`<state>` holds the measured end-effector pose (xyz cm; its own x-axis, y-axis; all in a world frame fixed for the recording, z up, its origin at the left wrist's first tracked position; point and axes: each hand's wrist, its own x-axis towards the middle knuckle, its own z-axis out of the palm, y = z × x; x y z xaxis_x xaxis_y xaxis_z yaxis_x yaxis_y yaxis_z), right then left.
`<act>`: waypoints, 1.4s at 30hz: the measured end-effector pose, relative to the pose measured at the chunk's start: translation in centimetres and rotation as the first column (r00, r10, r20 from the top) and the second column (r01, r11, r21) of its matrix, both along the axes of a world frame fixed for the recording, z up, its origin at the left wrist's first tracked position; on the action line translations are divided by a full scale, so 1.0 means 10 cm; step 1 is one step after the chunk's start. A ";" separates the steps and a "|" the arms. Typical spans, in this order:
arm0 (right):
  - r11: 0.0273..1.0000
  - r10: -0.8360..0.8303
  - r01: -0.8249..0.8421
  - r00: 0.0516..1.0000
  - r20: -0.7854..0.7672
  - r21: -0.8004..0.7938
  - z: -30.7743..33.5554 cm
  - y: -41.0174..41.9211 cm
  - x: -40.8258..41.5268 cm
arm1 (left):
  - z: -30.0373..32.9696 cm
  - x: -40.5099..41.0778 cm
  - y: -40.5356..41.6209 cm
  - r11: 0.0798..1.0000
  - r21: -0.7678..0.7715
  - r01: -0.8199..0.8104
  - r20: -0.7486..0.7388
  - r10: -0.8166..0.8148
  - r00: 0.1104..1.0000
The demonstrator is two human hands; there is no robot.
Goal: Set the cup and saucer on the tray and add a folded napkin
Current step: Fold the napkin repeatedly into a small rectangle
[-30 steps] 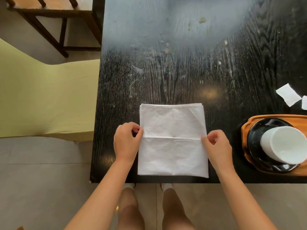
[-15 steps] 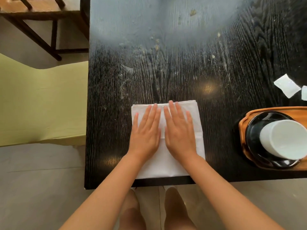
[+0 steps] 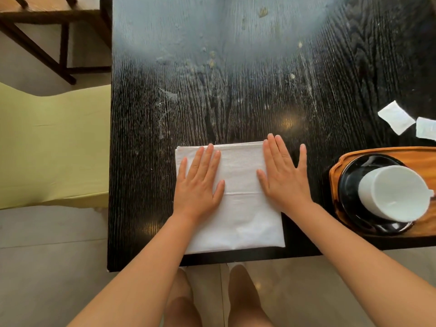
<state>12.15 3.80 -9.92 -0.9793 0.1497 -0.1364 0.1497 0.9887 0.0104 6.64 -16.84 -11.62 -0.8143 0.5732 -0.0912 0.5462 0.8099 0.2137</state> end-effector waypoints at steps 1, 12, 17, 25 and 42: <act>0.999 -0.037 0.037 0.999 -0.032 0.005 0.03 -0.07 0.01 | 0.00 0.00 0.00 1.000 0.000 -0.002 -0.001 0.002 1.000; 0.991 0.033 -0.029 0.999 0.029 -0.130 -0.05 -0.65 0.81 | 0.00 -0.01 0.00 1.000 0.013 0.001 -0.001 -0.001 1.000; 0.993 0.030 -0.020 0.995 0.091 -0.113 0.02 -0.37 0.95 | -0.02 -0.02 -0.01 1.000 -0.013 0.008 0.012 -0.008 1.000; 0.993 0.017 -0.008 0.997 0.072 -0.120 0.05 -0.39 0.92 | 0.08 0.91 0.14 0.996 0.000 0.085 0.089 -0.084 0.992; 0.997 0.038 -0.034 0.997 0.062 -0.064 0.11 -0.12 0.24 | 0.08 0.65 -0.66 0.996 -0.084 0.021 0.102 -0.012 0.995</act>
